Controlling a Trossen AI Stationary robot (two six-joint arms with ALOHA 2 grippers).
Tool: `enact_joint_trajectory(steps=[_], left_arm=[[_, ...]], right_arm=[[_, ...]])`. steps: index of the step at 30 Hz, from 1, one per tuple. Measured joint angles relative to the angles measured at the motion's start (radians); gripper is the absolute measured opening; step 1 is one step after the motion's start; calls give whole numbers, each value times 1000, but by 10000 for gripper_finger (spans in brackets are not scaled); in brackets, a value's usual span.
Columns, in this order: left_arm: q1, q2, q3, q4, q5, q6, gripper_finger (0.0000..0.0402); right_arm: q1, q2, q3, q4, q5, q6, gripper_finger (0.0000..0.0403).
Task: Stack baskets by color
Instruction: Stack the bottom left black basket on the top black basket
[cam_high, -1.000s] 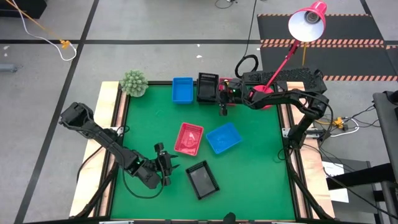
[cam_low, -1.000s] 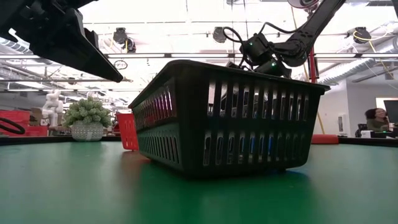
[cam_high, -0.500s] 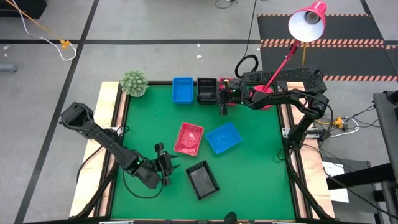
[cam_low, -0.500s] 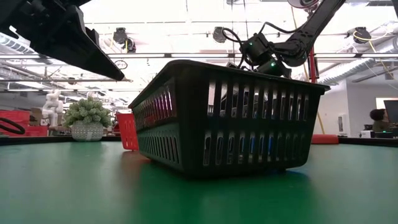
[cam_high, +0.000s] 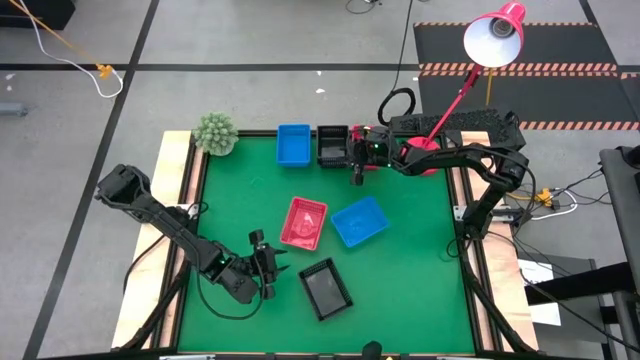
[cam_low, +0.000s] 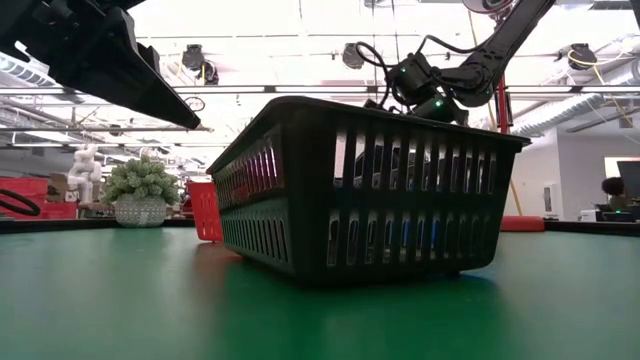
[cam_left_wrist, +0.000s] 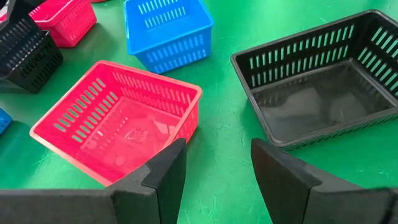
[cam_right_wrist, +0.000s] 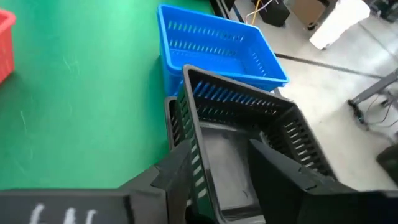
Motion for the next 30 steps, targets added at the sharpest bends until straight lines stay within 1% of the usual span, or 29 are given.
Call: enact_joint_trajectory(steps=[2, 5, 11, 13, 19, 25, 28, 30], left_arm=[[0, 0, 0, 0, 0, 0, 184], [0, 0, 0, 0, 0, 0, 184], [0, 0, 0, 1, 0, 0, 184], [0, 0, 0, 2, 0, 0, 184], [0, 0, 0, 3, 0, -1, 184], [10, 0, 0, 12, 0, 11, 184], [17, 0, 0, 19, 3, 15, 184], [22, 0, 0, 20, 18, 18, 184]], right_arm=[[0, 0, 0, 0, -10, 30, 142], [1, 0, 0, -1, -58, 70, 114], [8, 0, 0, -21, -55, 125, 26], [7, 0, 0, -22, -54, 142, 7], [7, 0, 0, -7, -53, 204, 19], [12, 1, 0, 127, -33, 255, 19], [12, 1, 0, 85, 5, 268, 17], [12, 11, 0, 59, 7, 275, 13]])
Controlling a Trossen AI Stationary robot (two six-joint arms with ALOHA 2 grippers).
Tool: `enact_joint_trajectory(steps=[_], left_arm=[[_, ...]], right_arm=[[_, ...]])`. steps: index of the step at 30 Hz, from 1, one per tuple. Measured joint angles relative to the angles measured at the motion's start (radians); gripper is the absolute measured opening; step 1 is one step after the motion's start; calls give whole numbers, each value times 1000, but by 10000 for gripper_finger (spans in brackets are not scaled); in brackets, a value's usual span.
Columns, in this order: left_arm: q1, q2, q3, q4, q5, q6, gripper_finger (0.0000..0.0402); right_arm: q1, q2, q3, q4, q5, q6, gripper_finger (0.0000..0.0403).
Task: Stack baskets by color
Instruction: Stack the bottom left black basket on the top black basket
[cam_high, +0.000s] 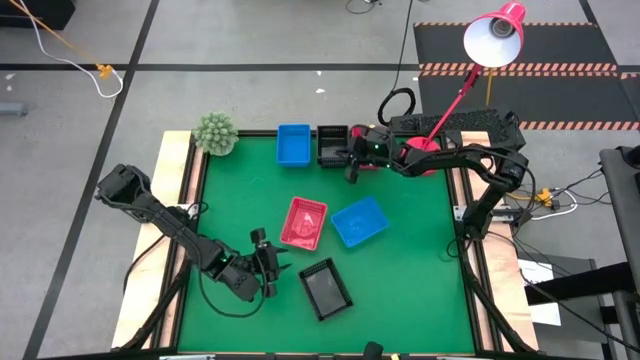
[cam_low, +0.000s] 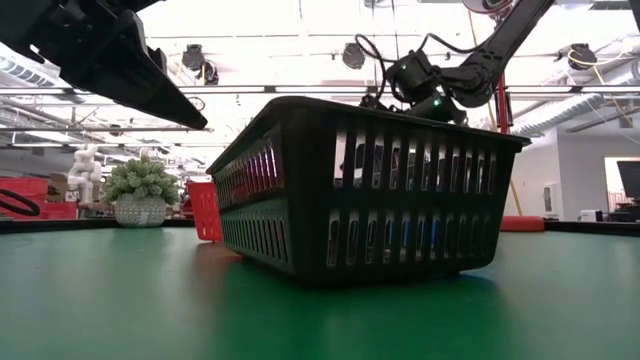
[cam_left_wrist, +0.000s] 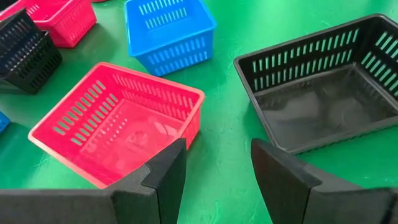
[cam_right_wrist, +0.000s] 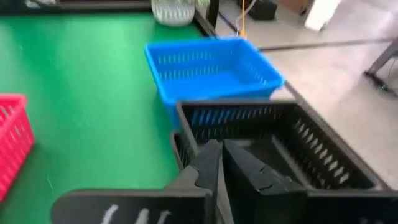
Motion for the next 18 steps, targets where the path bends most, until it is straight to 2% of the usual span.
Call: enact_joint_trajectory(steps=[9, 18], left_arm=[[-3, 0, 0, 5, 7, 2, 184], [-4, 0, 0, 4, 9, 8, 184]], right_arm=[[6, 118, -1, 58, 0, 41, 1], [15, 134, 0, 115, -2, 60, 0]])
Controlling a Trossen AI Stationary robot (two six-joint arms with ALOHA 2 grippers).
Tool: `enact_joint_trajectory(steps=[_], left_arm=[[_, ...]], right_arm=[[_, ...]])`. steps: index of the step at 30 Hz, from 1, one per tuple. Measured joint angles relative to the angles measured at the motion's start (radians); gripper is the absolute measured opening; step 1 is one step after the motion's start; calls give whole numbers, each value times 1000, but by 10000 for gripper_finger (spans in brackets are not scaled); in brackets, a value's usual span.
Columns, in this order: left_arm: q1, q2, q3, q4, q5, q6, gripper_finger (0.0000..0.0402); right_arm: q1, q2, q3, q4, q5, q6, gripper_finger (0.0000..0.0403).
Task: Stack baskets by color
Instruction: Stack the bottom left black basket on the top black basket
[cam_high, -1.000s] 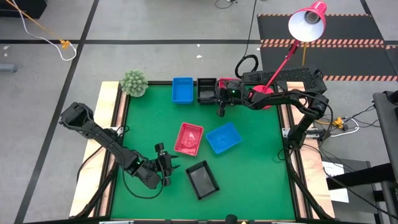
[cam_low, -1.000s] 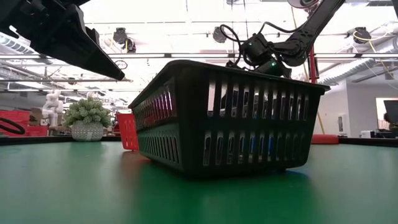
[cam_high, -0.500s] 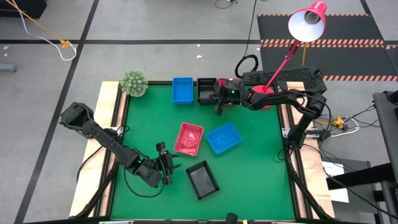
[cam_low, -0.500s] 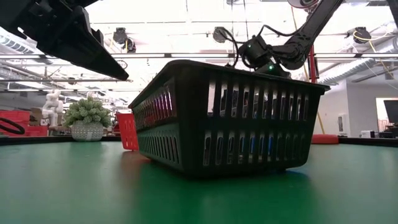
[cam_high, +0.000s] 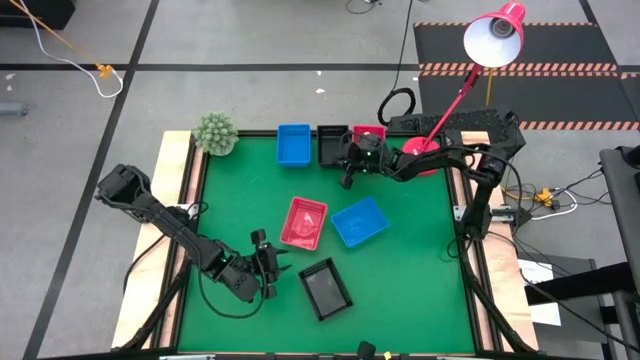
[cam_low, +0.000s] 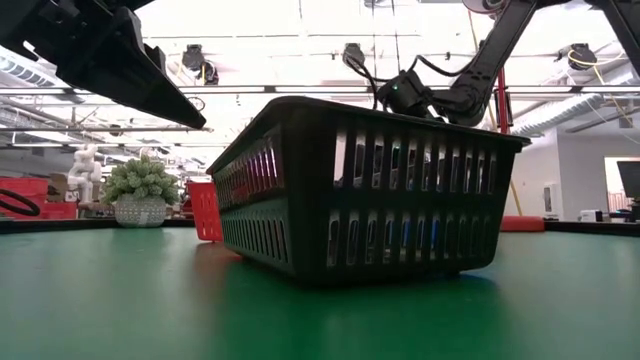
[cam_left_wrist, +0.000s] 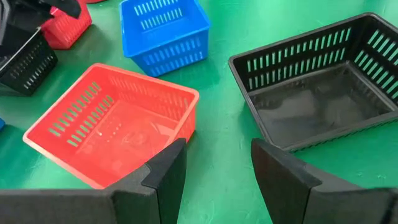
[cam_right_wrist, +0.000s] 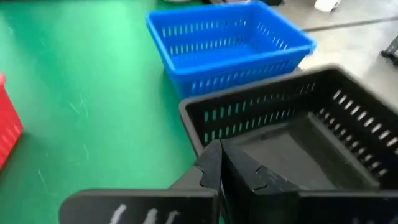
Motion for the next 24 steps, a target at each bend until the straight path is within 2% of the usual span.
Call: enact_joint_trajectory(steps=[6, 17, 24], left_arm=[[0, 0, 0, 0, 1, -4, 184], [-5, 0, 0, -2, 17, -18, 184], [-6, 0, 0, 0, 18, -16, 184]], right_arm=[[0, -55, 1, -81, 2, -29, 0], [-1, -288, 2, -514, 101, -128, 1], [31, -273, -8, -484, 100, -143, 1]])
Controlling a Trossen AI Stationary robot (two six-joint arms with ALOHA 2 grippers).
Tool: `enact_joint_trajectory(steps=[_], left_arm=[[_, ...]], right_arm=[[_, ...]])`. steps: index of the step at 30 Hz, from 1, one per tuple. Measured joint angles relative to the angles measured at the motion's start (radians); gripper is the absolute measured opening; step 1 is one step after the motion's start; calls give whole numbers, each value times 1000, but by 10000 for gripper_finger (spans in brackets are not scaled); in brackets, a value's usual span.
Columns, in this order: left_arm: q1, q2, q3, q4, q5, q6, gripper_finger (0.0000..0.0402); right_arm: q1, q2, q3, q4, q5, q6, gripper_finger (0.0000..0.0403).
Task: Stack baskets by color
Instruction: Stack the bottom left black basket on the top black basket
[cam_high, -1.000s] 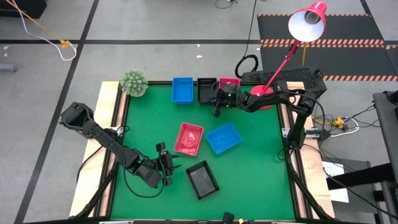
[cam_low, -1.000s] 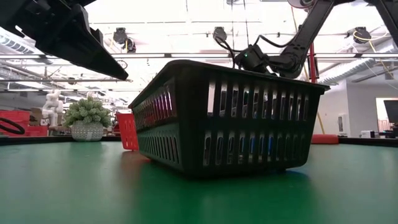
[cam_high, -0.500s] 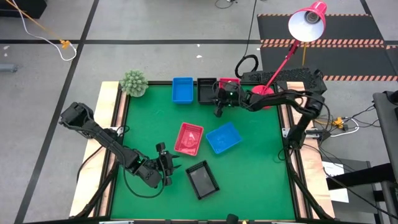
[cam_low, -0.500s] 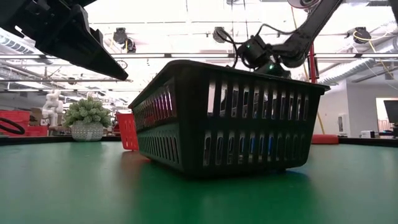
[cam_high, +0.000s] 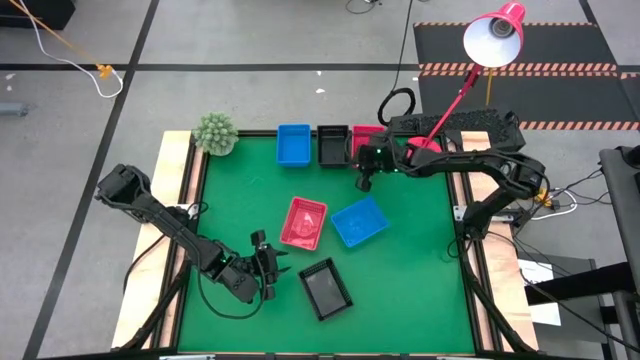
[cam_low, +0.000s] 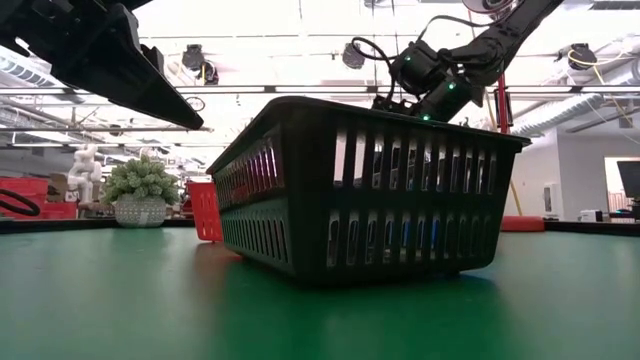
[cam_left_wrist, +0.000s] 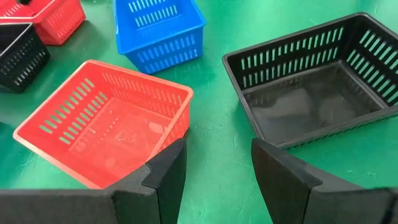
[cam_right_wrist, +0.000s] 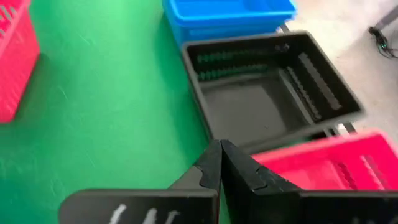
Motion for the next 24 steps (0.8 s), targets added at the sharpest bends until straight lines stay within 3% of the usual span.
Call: enact_joint_trajectory(steps=[11, 17, 24], left_arm=[[9, 0, 0, 1, -1, 10, 184], [24, 0, 0, 2, -1, 27, 184], [31, 0, 0, 3, -1, 27, 184]], right_arm=[[100, 18, -1, -3, 2, -70, 2], [138, 18, -1, -67, 109, -90, 2], [161, 18, -1, -77, 128, -51, 2]])
